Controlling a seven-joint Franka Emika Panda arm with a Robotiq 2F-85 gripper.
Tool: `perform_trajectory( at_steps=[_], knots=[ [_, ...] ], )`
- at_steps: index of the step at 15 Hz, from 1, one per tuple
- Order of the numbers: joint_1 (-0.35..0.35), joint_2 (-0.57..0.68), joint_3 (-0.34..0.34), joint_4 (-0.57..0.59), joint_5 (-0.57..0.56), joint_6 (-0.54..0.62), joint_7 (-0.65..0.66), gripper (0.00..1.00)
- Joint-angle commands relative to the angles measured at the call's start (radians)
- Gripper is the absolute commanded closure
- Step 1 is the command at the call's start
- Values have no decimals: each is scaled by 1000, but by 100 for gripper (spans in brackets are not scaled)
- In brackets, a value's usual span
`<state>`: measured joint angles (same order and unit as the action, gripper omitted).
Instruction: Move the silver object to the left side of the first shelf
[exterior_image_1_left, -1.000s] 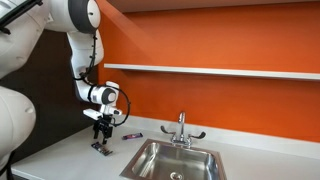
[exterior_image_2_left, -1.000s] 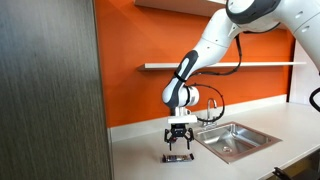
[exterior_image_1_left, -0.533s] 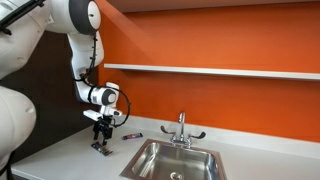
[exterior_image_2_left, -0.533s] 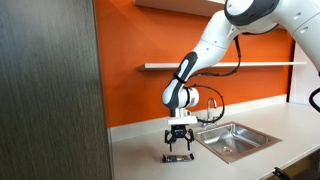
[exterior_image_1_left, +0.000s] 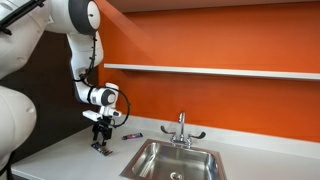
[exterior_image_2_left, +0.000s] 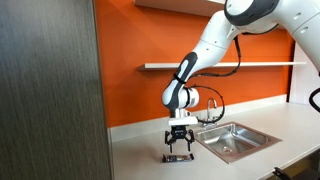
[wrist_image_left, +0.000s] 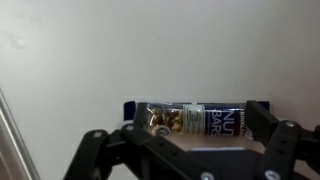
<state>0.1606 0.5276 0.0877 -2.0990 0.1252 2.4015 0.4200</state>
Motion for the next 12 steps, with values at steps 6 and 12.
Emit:
perform_trajectory(
  at_steps=[6, 12],
  knots=[
    [5, -9, -5, -16, -24, 23, -137, 0],
    [-10, 2, -9, 3, -76, 16, -290, 0]
  ],
)
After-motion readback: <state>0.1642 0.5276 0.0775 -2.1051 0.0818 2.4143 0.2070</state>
